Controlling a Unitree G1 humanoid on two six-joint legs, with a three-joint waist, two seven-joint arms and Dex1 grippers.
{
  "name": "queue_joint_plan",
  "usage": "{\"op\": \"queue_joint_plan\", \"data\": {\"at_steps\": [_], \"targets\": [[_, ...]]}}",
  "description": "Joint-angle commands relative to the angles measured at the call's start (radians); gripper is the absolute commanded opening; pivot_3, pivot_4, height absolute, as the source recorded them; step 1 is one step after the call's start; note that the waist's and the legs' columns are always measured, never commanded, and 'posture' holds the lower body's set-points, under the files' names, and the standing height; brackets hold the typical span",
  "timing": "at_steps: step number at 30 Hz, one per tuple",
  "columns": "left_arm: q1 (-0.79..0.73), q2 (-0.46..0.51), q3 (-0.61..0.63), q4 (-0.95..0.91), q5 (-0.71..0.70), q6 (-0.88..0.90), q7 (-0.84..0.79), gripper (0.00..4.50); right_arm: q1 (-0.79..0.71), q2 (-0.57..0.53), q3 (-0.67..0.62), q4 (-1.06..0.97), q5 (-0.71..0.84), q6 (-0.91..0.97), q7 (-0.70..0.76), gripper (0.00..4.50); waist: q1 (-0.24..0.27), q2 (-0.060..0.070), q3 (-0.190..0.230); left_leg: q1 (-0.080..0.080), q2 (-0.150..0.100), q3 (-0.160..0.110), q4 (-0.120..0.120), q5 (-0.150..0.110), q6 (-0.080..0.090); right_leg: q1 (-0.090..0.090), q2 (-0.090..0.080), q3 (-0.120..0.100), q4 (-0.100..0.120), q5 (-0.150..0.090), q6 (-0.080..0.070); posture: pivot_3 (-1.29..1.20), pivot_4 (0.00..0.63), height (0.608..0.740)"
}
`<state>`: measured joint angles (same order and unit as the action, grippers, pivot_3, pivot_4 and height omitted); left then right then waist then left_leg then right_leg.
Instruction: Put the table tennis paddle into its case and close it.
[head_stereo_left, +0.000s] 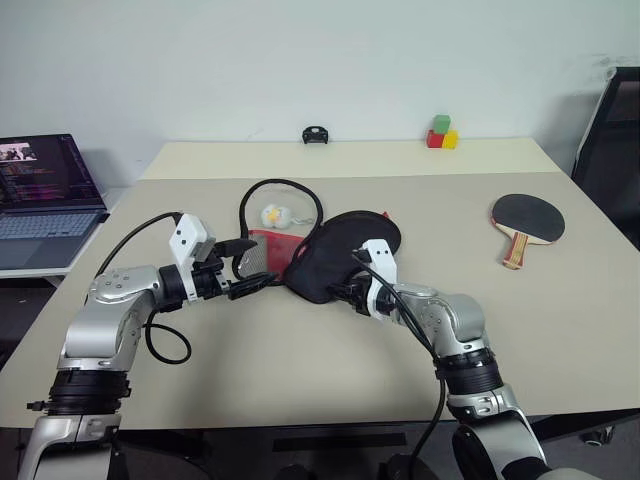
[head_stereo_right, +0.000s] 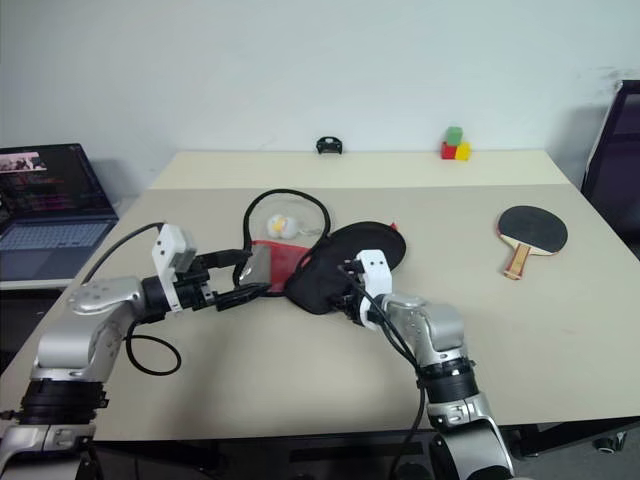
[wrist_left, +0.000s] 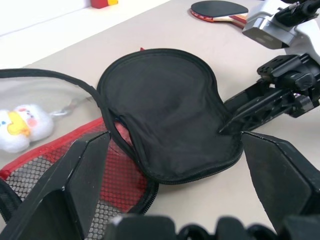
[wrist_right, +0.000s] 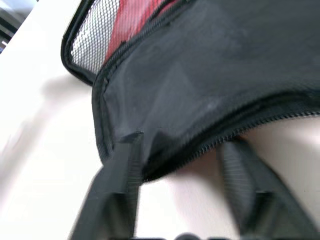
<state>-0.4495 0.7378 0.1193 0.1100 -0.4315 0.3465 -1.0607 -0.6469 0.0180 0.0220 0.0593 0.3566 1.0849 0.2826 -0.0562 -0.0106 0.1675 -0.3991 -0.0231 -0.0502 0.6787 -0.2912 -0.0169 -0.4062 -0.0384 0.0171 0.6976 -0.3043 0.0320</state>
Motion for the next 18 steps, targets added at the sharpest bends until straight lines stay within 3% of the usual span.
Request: {"op": "queue_joint_plan", "data": {"at_steps": [1, 3, 4, 18], "targets": [[-0.007, -0.002, -0.001, -0.077, -0.018, 0.009, -0.006, 4.5, 0.009, -0.011, -0.029, -0.085, 0.04, 0.051, 0.002, 0.76, 0.0, 0.0, 0.0, 0.0, 0.0, 0.0, 0.0, 0.0, 0.0, 0.0, 0.0, 0.0, 0.0, 0.0, 0.0, 0.0, 0.15, 0.74], [-0.008, -0.008, -0.006, -0.101, -0.024, 0.018, -0.006, 4.5, 0.022, -0.024, -0.04, -0.113, 0.054, 0.081, 0.001, 0.07, 0.001, 0.0, 0.0, 0.0, 0.0, 0.0, 0.0, 0.0, 0.0, 0.0, 0.0, 0.0, 0.0, 0.0, 0.0, 0.0, 0.15, 0.74], [-0.009, -0.011, -0.008, -0.11, -0.026, 0.022, -0.005, 4.5, 0.027, -0.029, -0.045, -0.123, 0.058, 0.092, 0.0, 0.03, 0.001, 0.0, 0.0, 0.0, 0.0, 0.0, 0.0, 0.0, 0.0, 0.0, 0.0, 0.0, 0.0, 0.0, 0.0, 0.0, 0.15, 0.74], [-0.004, -0.012, -0.008, -0.122, -0.023, 0.032, -0.006, 4.5, 0.034, -0.037, -0.077, -0.138, 0.082, 0.125, -0.019, 0.03, 0.001, 0.0, 0.0, 0.0, 0.0, 0.0, 0.0, 0.0, 0.0, 0.0, 0.0, 0.0, 0.0, 0.0, 0.0, 0.0, 0.15, 0.74]]}}
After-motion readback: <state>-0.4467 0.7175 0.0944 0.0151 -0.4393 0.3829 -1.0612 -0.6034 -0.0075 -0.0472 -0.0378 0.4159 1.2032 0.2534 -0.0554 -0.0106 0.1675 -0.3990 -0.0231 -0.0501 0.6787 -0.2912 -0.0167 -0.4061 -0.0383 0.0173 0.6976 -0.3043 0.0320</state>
